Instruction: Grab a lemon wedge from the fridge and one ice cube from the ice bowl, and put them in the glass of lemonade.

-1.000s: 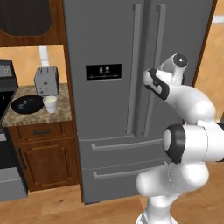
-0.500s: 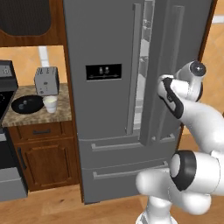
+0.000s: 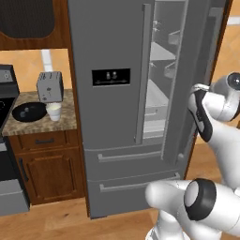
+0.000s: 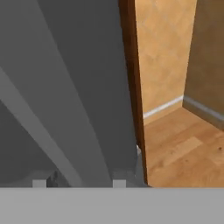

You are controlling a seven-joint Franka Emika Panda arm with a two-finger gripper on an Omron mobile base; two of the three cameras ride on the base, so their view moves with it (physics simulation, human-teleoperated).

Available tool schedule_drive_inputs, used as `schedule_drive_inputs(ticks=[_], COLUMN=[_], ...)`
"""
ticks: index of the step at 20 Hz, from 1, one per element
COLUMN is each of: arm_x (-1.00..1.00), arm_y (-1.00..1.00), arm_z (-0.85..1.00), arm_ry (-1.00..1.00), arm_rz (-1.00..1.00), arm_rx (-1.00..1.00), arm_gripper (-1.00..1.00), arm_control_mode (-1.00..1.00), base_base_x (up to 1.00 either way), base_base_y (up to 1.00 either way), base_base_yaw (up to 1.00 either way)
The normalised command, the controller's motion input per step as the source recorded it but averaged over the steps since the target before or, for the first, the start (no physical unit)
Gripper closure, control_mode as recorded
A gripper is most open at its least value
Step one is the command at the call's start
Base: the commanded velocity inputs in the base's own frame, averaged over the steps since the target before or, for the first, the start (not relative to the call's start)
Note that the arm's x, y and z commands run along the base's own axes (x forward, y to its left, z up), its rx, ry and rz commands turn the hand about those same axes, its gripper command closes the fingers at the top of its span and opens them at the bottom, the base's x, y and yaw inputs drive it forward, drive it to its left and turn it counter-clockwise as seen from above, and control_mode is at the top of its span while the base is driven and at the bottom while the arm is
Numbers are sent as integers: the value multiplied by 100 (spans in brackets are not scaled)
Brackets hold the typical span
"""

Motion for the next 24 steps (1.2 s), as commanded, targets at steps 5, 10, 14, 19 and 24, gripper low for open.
schedule_drive_inputs(ticks=[5, 10, 14, 19, 24], arm_x=[-60, -65, -49, -73, -28], arm_y=[-87, -26, 2, 31, 93], arm_z=[6, 20, 17, 78, 70], arm_ry=[-1, -11, -10, -8, 6], arm_rz=[-17, -7, -2, 0, 2], arm_rx=[11, 8, 1, -6, -27], arm_gripper=[100, 100, -100, -100, -100], arm_control_mode=[-100, -100, -100, -100, -100], base_base_x=[0, 0, 0, 0, 0], base_base_y=[0, 0, 0, 0, 0], base_base_yaw=[0, 0, 0, 0, 0])
